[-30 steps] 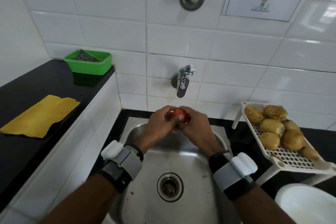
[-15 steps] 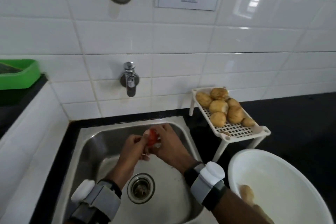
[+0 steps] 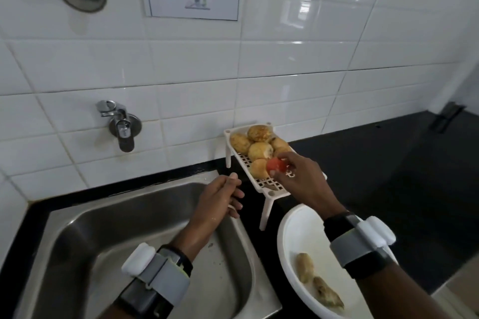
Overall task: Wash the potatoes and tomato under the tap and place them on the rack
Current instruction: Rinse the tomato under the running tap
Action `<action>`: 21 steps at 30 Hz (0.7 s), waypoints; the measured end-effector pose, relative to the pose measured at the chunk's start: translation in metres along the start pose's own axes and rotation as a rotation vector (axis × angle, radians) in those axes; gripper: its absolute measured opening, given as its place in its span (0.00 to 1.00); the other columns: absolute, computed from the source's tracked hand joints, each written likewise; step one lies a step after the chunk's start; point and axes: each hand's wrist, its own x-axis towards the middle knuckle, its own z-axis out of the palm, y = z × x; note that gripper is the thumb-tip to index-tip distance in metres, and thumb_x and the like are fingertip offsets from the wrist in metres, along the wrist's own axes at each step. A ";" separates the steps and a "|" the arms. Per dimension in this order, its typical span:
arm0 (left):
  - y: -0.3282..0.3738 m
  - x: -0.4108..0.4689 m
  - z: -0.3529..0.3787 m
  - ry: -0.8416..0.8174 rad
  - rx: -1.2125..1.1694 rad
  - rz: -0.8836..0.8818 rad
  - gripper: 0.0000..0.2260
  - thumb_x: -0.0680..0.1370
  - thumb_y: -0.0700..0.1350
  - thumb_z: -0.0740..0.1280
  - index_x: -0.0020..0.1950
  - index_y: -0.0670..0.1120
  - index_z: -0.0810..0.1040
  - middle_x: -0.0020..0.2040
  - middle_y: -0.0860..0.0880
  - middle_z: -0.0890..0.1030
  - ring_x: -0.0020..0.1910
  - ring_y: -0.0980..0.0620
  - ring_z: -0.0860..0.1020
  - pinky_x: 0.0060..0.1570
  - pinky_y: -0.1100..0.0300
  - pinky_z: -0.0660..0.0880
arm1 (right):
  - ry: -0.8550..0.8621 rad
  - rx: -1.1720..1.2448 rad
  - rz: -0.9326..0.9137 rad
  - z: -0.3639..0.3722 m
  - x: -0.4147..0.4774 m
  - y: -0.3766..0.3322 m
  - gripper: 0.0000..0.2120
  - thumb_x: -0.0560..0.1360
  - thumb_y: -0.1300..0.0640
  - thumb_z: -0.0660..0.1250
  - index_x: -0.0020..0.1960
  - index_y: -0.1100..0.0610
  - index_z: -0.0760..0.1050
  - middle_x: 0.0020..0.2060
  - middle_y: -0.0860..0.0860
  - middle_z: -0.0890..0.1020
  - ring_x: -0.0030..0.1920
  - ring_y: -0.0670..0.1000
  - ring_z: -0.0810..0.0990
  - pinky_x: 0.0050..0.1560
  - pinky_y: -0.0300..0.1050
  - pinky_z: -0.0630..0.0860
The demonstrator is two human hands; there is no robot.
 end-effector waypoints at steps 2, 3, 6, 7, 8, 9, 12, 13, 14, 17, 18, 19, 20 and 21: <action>0.000 0.000 0.009 -0.021 0.016 0.000 0.14 0.82 0.50 0.60 0.52 0.41 0.78 0.41 0.42 0.79 0.36 0.47 0.77 0.31 0.56 0.75 | -0.018 -0.052 0.028 -0.007 -0.001 0.015 0.21 0.71 0.47 0.72 0.63 0.50 0.77 0.49 0.49 0.84 0.50 0.50 0.82 0.53 0.47 0.78; 0.000 -0.001 0.011 -0.029 0.019 -0.001 0.14 0.83 0.50 0.59 0.52 0.41 0.78 0.42 0.42 0.79 0.36 0.47 0.78 0.31 0.56 0.76 | -0.025 -0.077 0.037 -0.007 -0.001 0.020 0.22 0.71 0.46 0.72 0.63 0.50 0.76 0.50 0.49 0.84 0.51 0.50 0.82 0.54 0.49 0.78; -0.002 -0.001 0.016 -0.047 0.043 0.002 0.14 0.83 0.51 0.59 0.52 0.43 0.79 0.43 0.41 0.80 0.37 0.46 0.79 0.33 0.55 0.77 | -0.046 -0.160 0.039 -0.006 -0.001 0.032 0.21 0.73 0.45 0.69 0.63 0.50 0.76 0.51 0.49 0.84 0.50 0.51 0.82 0.56 0.52 0.78; -0.003 -0.001 0.017 -0.046 0.049 0.002 0.14 0.83 0.51 0.59 0.53 0.43 0.79 0.44 0.41 0.81 0.38 0.46 0.79 0.34 0.55 0.77 | -0.059 -0.185 0.040 -0.006 0.000 0.035 0.20 0.73 0.45 0.68 0.63 0.49 0.77 0.51 0.49 0.84 0.50 0.50 0.82 0.56 0.52 0.78; -0.004 -0.001 0.018 -0.043 0.053 -0.001 0.14 0.83 0.51 0.59 0.53 0.44 0.79 0.44 0.42 0.81 0.38 0.47 0.80 0.35 0.54 0.77 | -0.078 -0.201 0.043 -0.006 0.000 0.038 0.19 0.73 0.45 0.68 0.62 0.49 0.77 0.51 0.48 0.84 0.50 0.50 0.82 0.57 0.53 0.77; -0.005 -0.001 0.019 -0.040 0.052 -0.003 0.14 0.83 0.52 0.59 0.52 0.44 0.79 0.44 0.42 0.81 0.38 0.47 0.80 0.36 0.54 0.77 | -0.096 -0.210 0.042 -0.006 0.000 0.041 0.18 0.73 0.44 0.67 0.61 0.48 0.77 0.50 0.48 0.84 0.50 0.51 0.82 0.57 0.54 0.76; -0.006 0.000 0.019 -0.035 0.055 -0.006 0.14 0.83 0.52 0.59 0.53 0.44 0.79 0.44 0.42 0.81 0.38 0.47 0.80 0.36 0.54 0.78 | -0.139 -0.231 0.032 -0.005 0.002 0.045 0.19 0.72 0.41 0.65 0.60 0.47 0.78 0.51 0.47 0.84 0.52 0.52 0.81 0.60 0.57 0.74; -0.007 -0.001 0.021 -0.034 0.057 -0.006 0.14 0.83 0.51 0.59 0.53 0.44 0.79 0.44 0.42 0.81 0.38 0.47 0.80 0.35 0.54 0.78 | -0.154 -0.239 0.027 -0.006 0.002 0.045 0.18 0.73 0.42 0.65 0.60 0.47 0.78 0.51 0.48 0.84 0.53 0.53 0.81 0.60 0.57 0.74; -0.007 -0.001 0.022 -0.035 0.059 -0.004 0.14 0.83 0.51 0.59 0.53 0.44 0.79 0.44 0.42 0.81 0.37 0.47 0.80 0.35 0.54 0.78 | -0.162 -0.240 0.023 -0.007 0.002 0.046 0.18 0.74 0.42 0.65 0.61 0.47 0.79 0.52 0.48 0.84 0.53 0.53 0.81 0.61 0.57 0.74; -0.007 0.000 0.025 -0.039 0.066 0.004 0.14 0.83 0.51 0.59 0.53 0.44 0.79 0.44 0.43 0.81 0.37 0.48 0.80 0.36 0.53 0.78 | -0.172 -0.213 -0.001 -0.008 0.000 0.047 0.17 0.76 0.44 0.65 0.62 0.49 0.79 0.52 0.48 0.84 0.53 0.52 0.81 0.61 0.57 0.74; -0.007 0.000 0.026 -0.039 0.068 0.007 0.14 0.83 0.51 0.59 0.53 0.44 0.79 0.43 0.43 0.81 0.37 0.48 0.80 0.37 0.53 0.78 | -0.169 -0.196 -0.008 -0.009 -0.001 0.048 0.17 0.77 0.44 0.64 0.62 0.49 0.79 0.53 0.48 0.84 0.54 0.52 0.81 0.61 0.57 0.74; -0.007 -0.001 0.027 -0.040 0.070 0.009 0.14 0.83 0.51 0.59 0.52 0.44 0.79 0.43 0.43 0.82 0.36 0.48 0.80 0.37 0.53 0.78 | -0.162 -0.174 -0.006 -0.010 -0.003 0.049 0.16 0.77 0.45 0.64 0.62 0.49 0.79 0.54 0.48 0.84 0.55 0.52 0.81 0.61 0.57 0.74; -0.006 -0.001 0.029 -0.045 0.074 0.011 0.14 0.83 0.51 0.59 0.52 0.44 0.79 0.43 0.43 0.82 0.36 0.48 0.80 0.37 0.53 0.78 | -0.147 -0.147 -0.002 -0.011 -0.005 0.051 0.16 0.78 0.46 0.64 0.62 0.50 0.79 0.55 0.48 0.84 0.56 0.53 0.80 0.60 0.57 0.75; -0.006 -0.002 0.031 -0.053 0.076 0.014 0.14 0.83 0.51 0.59 0.52 0.44 0.79 0.43 0.43 0.82 0.36 0.48 0.80 0.37 0.53 0.78 | -0.121 -0.114 0.001 -0.013 -0.008 0.051 0.15 0.78 0.48 0.65 0.62 0.51 0.79 0.56 0.49 0.83 0.56 0.53 0.80 0.59 0.56 0.76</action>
